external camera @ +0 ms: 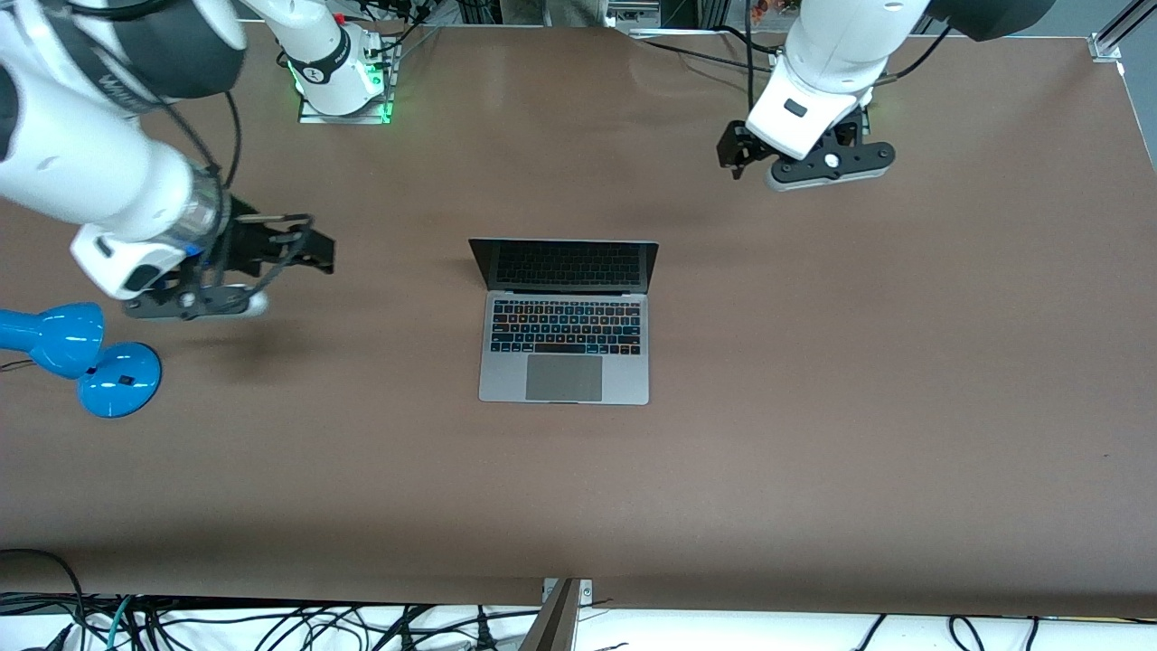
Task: Close laptop with both arms from behind
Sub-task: 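Move the right gripper and the left gripper toward the laptop screen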
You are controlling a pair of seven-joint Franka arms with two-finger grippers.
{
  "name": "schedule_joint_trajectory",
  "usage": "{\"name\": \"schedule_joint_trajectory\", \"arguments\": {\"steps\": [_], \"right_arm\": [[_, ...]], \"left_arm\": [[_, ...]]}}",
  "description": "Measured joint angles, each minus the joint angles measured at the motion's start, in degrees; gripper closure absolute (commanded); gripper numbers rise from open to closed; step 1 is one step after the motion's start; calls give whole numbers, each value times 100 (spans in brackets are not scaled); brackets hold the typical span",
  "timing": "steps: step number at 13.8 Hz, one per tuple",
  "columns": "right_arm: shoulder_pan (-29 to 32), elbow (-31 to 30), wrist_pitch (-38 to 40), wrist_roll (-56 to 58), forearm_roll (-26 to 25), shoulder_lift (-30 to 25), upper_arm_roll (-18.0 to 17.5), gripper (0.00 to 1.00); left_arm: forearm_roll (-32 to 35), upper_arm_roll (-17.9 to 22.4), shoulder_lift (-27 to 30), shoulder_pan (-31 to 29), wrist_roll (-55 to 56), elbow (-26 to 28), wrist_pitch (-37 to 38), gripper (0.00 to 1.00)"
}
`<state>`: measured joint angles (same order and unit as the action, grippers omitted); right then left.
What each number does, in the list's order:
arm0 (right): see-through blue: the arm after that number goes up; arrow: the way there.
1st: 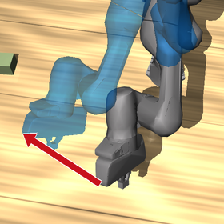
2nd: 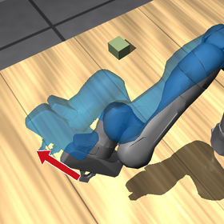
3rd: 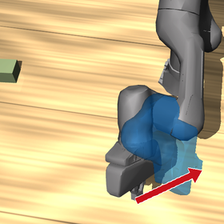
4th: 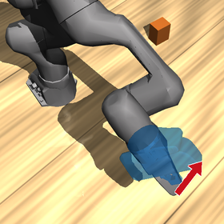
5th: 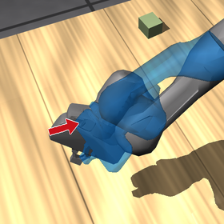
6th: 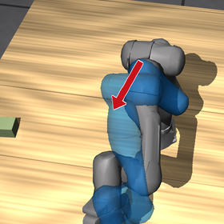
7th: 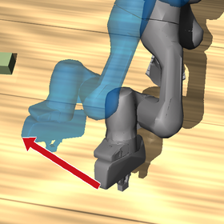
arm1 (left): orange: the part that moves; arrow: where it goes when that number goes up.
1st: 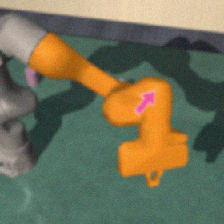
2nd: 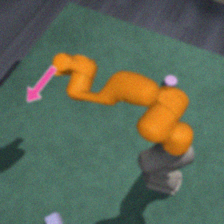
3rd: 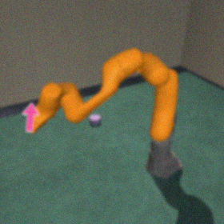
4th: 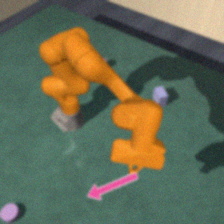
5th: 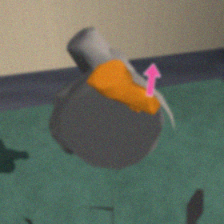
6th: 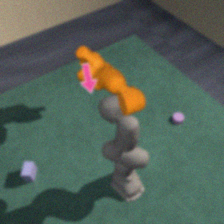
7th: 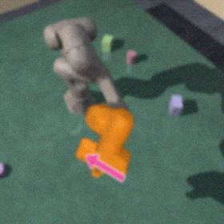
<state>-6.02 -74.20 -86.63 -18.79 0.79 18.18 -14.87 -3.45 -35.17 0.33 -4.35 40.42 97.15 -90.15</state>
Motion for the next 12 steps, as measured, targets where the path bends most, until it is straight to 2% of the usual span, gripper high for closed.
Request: {"name": "schedule_joint_trajectory", "arguments": {"steps": [3,5,9,12], "right_arm": [[-486,-22,1,-765,-43,29,-10,0],[-803,-36,0,-1141,-81,80,-13,0],[-1176,-43,-26,-1251,-91,258,-14,1],[-1322,-44,-56,-1288,-90,386,-13,9]], "left_arm": [[-62,-136,-4,0,15,16,-187,2],[-374,-258,-11,-2,67,53,-426,6],[-426,-724,-36,2,530,407,-999,47],[-426,-990,-68,3,941,891,-1670,79]]}}
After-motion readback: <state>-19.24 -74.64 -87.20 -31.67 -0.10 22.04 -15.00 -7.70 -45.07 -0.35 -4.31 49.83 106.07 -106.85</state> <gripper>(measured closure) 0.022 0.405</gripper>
